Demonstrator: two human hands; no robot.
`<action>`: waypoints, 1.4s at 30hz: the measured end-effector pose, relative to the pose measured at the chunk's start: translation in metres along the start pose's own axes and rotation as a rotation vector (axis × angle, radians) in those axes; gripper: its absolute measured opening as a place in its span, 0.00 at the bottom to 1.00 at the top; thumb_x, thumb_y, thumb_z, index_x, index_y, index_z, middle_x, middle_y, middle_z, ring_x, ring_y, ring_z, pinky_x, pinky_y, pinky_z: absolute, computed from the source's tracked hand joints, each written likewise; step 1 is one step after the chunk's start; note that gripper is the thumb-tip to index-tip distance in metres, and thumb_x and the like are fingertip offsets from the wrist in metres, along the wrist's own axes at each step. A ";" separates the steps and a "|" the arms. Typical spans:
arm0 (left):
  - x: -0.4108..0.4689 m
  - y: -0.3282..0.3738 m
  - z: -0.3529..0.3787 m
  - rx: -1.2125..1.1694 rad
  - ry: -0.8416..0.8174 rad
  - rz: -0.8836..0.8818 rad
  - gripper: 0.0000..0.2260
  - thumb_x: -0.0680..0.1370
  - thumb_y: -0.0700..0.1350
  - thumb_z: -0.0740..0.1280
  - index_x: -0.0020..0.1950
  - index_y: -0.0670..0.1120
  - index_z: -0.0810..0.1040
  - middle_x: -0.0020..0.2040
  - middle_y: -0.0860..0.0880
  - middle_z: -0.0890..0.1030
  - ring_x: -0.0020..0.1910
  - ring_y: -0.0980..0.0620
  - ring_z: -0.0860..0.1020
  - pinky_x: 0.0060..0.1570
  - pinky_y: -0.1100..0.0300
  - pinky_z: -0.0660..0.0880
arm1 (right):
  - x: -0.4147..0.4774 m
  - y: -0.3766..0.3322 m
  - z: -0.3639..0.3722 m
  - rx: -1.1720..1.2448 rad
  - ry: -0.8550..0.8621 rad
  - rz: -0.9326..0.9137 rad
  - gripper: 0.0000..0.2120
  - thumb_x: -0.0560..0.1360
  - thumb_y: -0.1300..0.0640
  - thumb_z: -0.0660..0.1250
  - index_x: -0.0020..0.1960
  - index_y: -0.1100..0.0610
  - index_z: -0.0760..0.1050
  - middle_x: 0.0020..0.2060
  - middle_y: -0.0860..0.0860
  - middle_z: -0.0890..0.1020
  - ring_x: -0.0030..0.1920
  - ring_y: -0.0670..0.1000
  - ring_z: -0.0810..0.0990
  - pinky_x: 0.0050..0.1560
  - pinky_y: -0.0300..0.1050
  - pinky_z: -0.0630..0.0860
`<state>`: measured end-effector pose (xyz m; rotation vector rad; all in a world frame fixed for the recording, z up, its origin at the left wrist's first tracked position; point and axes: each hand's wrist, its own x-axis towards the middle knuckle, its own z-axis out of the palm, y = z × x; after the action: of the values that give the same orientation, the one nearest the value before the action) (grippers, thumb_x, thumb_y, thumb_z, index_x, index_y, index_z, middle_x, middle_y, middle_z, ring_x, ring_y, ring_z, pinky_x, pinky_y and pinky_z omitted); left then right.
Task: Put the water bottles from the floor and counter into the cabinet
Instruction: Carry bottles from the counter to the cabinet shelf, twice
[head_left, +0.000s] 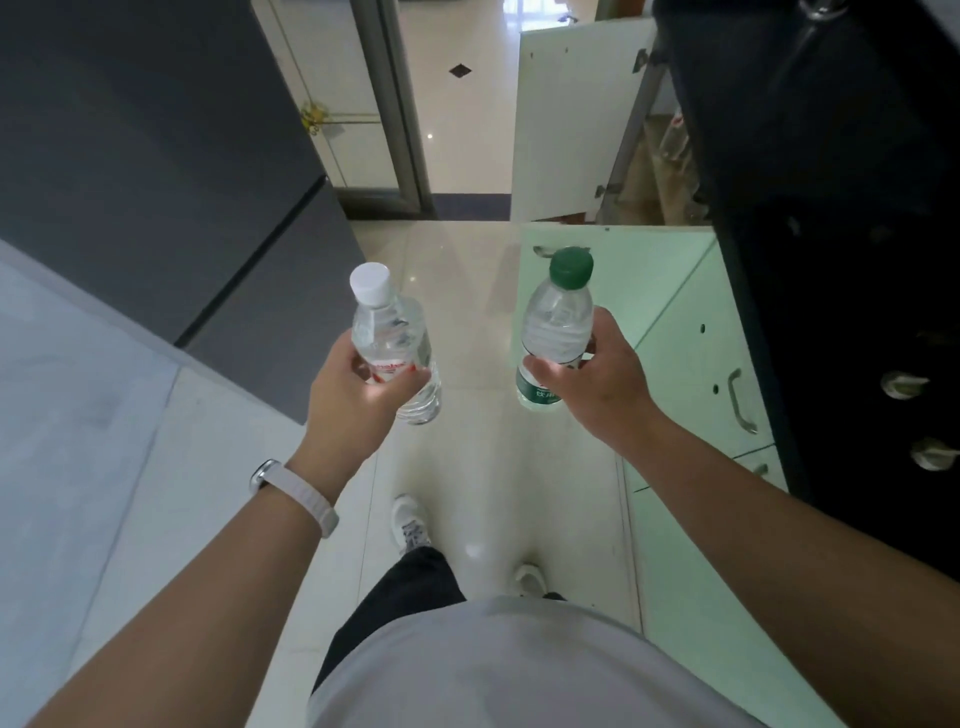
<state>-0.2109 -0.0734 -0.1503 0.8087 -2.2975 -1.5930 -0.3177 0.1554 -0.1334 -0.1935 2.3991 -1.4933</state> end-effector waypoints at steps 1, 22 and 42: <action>0.010 -0.003 -0.003 -0.004 -0.002 0.001 0.23 0.66 0.52 0.78 0.59 0.56 0.78 0.53 0.55 0.84 0.53 0.52 0.82 0.57 0.48 0.78 | 0.008 -0.002 0.006 -0.008 0.002 0.002 0.21 0.68 0.50 0.77 0.55 0.44 0.69 0.45 0.39 0.78 0.47 0.39 0.77 0.43 0.35 0.74; 0.300 -0.027 -0.105 -0.002 -0.128 0.098 0.19 0.68 0.49 0.78 0.57 0.52 0.79 0.49 0.55 0.84 0.47 0.56 0.82 0.44 0.63 0.74 | 0.202 -0.129 0.165 -0.056 0.159 0.062 0.26 0.68 0.48 0.78 0.59 0.44 0.68 0.49 0.37 0.76 0.49 0.41 0.77 0.52 0.44 0.77; 0.492 0.035 -0.027 0.092 -0.180 0.010 0.22 0.70 0.41 0.79 0.59 0.55 0.76 0.49 0.61 0.81 0.47 0.65 0.79 0.43 0.70 0.72 | 0.427 -0.112 0.139 0.026 0.139 0.068 0.27 0.64 0.38 0.74 0.59 0.43 0.70 0.49 0.41 0.79 0.49 0.46 0.80 0.52 0.54 0.81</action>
<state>-0.6125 -0.3599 -0.1662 0.6978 -2.5116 -1.6267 -0.6802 -0.1298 -0.1706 -0.0019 2.4641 -1.5529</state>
